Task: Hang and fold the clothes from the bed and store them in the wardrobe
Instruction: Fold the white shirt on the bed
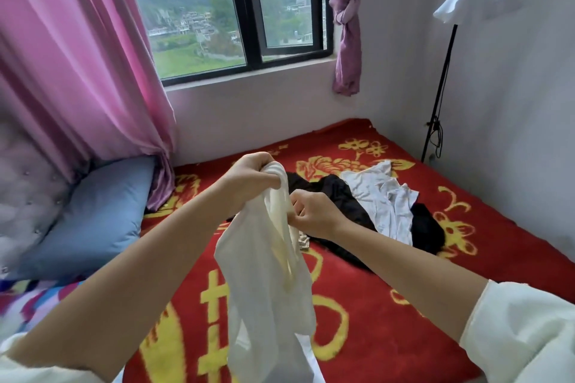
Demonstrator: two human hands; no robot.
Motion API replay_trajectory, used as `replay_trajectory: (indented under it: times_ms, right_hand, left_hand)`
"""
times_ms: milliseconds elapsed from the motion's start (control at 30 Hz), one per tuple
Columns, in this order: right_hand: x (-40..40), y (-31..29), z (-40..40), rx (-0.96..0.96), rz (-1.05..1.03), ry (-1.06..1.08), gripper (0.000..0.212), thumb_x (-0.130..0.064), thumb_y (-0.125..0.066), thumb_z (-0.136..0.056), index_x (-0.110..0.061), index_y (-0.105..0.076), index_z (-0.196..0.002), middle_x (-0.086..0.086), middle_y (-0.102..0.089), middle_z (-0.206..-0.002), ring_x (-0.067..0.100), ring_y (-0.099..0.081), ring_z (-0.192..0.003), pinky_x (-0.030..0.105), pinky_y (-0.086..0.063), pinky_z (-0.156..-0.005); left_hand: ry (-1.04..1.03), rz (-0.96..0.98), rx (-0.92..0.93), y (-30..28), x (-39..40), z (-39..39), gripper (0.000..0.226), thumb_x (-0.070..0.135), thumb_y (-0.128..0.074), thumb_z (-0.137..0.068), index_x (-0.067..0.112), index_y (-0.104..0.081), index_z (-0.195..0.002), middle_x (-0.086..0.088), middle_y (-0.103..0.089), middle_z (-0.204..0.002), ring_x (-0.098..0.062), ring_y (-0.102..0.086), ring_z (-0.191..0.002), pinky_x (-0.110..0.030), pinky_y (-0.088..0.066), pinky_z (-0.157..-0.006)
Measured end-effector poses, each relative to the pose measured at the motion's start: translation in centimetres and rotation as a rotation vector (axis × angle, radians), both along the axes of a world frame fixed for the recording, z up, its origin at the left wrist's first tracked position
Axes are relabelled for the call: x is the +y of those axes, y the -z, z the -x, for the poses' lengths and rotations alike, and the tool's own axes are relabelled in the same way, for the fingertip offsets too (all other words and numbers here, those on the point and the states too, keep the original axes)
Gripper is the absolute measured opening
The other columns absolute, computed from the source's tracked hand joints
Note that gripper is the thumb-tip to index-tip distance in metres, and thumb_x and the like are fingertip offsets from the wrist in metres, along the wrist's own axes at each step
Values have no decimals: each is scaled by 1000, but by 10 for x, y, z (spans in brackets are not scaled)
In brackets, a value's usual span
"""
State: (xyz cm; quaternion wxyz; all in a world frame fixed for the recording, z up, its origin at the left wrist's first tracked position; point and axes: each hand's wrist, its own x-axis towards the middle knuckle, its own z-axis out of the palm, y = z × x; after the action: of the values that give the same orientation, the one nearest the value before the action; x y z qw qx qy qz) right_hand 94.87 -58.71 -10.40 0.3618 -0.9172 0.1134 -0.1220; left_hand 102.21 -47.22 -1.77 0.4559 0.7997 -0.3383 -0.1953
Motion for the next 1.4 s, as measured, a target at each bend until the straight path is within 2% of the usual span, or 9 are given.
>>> replay_trajectory:
  times_ms: [133, 333, 533, 667, 867, 1000, 1100, 1233, 1400]
  right_hand:
    - [-20, -3, -11, -11, 189, 214, 32, 0, -42, -83, -15, -29, -58, 3, -40, -61, 22, -41, -61, 31, -25, -50]
    - [-50, -32, 0, -49, 416, 261, 20, 12, -36, -77, -6, -43, -70, 13, -49, -76, 27, -47, -74, 29, -31, -61]
    - [-63, -55, -1, -94, 247, 273, 27, -6, -39, -72, 3, -61, -84, 16, -61, -79, 27, -52, -76, 27, -31, -60]
    - [-67, -97, -14, -271, 83, 369, 52, -20, -28, -55, 2, -65, -84, 16, -63, -81, 30, -55, -83, 25, -33, -61]
    - [-54, -162, -14, -514, 161, 486, 55, -21, -25, -62, 3, -60, -96, 24, -63, -92, 36, -57, -89, 26, -28, -63]
    - [-49, -173, 21, -533, 593, 443, 53, -29, -26, -70, 4, -58, -96, 28, -62, -87, 42, -60, -82, 38, -42, -67]
    - [-41, -151, 57, -246, 652, 81, 70, -59, -27, -76, 3, -58, -81, 23, -62, -71, 40, -61, -71, 38, -45, -64]
    - [-10, -116, 116, 354, 782, -268, 42, -55, -64, -75, -21, -44, -63, -6, -46, -62, 21, -49, -68, 25, -34, -55]
    - [15, -56, 192, 894, 849, -420, 23, -36, -72, -75, -18, -65, -87, -10, -48, -64, 14, -51, -70, 19, -37, -53]
  left_hand:
    - [-68, -108, -199, 6, 19, -13, 17, 2, -59, -63, 13, -47, -65, 0, -44, -65, -14, -40, -57, -22, -31, -51]
    - [-277, -629, -781, 28, 70, -41, 16, 9, -50, -80, 9, -63, -90, -11, -60, -101, -29, -55, -94, -31, -42, -72]
    - [-384, -248, -649, 13, 77, -46, 38, 24, -31, -71, 4, -63, -75, -6, -55, -68, -28, -53, -73, -28, -35, -58]
    - [-501, 71, -480, -15, 80, -64, 25, 29, -36, -66, 11, -31, -48, -3, -27, -48, -16, -27, -49, -28, -27, -49]
    - [-451, 62, -992, -76, 92, -78, 35, 37, -40, -73, 9, -40, -51, -5, -39, -45, -25, -42, -48, -23, -26, -47]
    - [-183, -303, -1347, -95, 122, -47, 71, 68, -47, -80, -1, -57, -96, -14, -58, -63, -27, -60, -58, -30, -39, -54]
    - [3, -1065, -1183, -76, 141, -9, 52, 58, -60, -76, 18, -54, -108, -2, -65, -95, -20, -62, -89, -28, -45, -73]
    - [75, -1252, -815, -31, 151, 63, 27, 27, -57, -84, 8, -65, -101, 0, -51, -69, -21, -49, -74, -26, -39, -65]
    - [293, -1445, -425, 16, 166, 157, 36, 29, -65, -83, 7, -64, -112, -7, -63, -96, -14, -49, -83, -26, -39, -75]
